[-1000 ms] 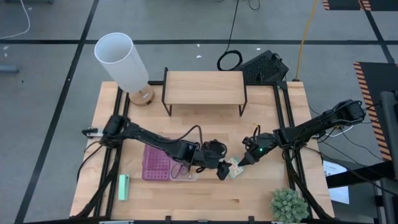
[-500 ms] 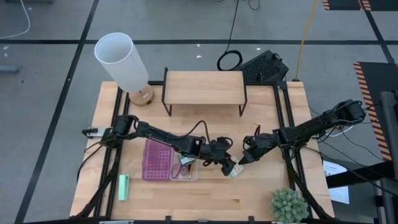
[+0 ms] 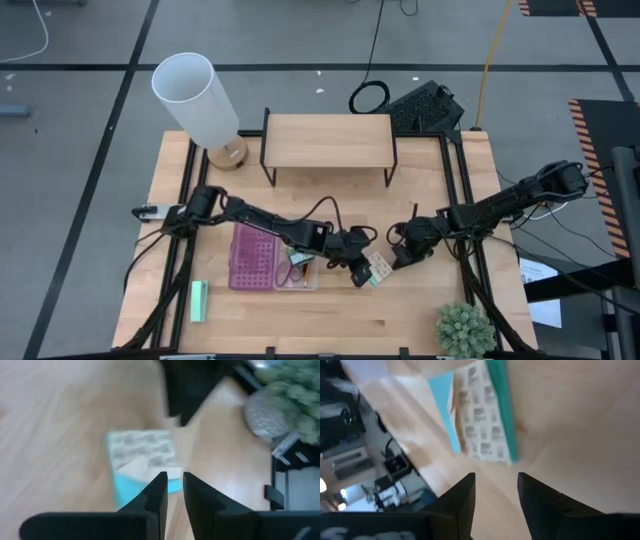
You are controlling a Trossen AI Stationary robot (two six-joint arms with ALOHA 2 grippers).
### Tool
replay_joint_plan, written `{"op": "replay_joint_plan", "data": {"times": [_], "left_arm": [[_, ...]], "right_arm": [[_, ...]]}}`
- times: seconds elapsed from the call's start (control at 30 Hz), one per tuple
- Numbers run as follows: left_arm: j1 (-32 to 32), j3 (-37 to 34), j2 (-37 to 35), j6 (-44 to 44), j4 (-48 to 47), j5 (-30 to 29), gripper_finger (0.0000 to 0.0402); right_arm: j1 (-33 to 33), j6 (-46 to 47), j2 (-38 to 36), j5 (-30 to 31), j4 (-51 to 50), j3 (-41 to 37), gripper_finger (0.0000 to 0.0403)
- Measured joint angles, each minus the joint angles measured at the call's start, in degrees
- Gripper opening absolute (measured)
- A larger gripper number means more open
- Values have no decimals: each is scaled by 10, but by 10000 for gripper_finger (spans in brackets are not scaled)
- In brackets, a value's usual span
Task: Pack school essentials
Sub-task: Put the light blue sticky notes into the violet supply box
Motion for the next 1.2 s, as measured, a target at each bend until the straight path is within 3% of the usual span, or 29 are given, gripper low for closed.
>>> {"op": "replay_joint_plan", "data": {"times": [0.13, 0.3, 0.53, 0.7, 1.2], "left_arm": [[15, 0, -6, -79, -38, 19, 90], [37, 0, -1, -149, -40, 76, 159], [73, 0, 48, -241, -52, 143, 234], [85, 1, 62, -271, -43, 187, 243], [44, 1, 62, -271, -33, 154, 244]], "right_arm": [[8, -5, -11, -18, 4, 0, 141], [14, -21, -40, -13, -3, 0, 141], [14, -35, -56, -11, -34, 0, 141], [15, -36, -62, -12, -39, 0, 141], [15, -46, -65, -11, -58, 0, 141]]}}
